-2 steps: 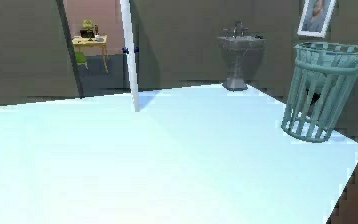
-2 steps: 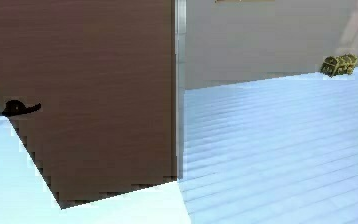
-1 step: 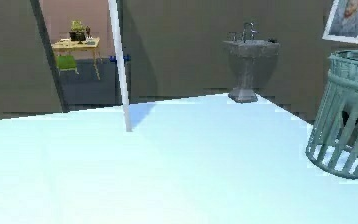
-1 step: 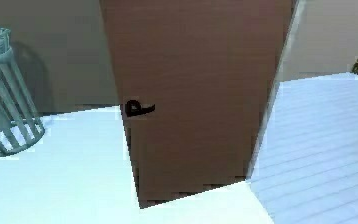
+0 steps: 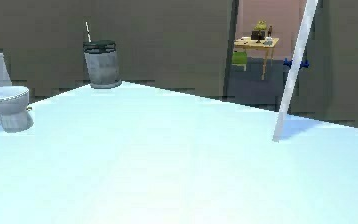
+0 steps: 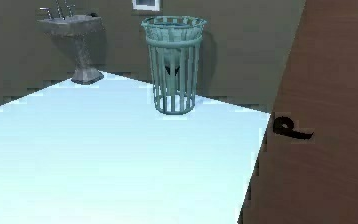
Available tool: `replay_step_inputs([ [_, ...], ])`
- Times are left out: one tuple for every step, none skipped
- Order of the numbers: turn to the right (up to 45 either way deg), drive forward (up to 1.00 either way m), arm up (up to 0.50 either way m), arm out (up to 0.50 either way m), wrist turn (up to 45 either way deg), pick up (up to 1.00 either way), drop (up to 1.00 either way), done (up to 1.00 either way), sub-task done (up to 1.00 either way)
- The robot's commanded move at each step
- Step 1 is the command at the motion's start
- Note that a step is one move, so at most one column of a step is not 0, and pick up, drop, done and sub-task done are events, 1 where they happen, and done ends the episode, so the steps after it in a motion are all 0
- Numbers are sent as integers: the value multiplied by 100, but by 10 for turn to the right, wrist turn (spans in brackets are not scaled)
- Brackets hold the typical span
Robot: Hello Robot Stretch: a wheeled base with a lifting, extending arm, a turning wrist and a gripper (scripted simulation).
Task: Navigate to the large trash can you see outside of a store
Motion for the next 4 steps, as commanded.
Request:
replay_step_inputs([
  [-150,0,0,0,0,0,0,0,0],
  [0,100,0,0,0,0,0,0,0],
  [0,100,0,0,0,0,0,0,0],
  [-30,0,0,0,0,0,0,0,0],
])
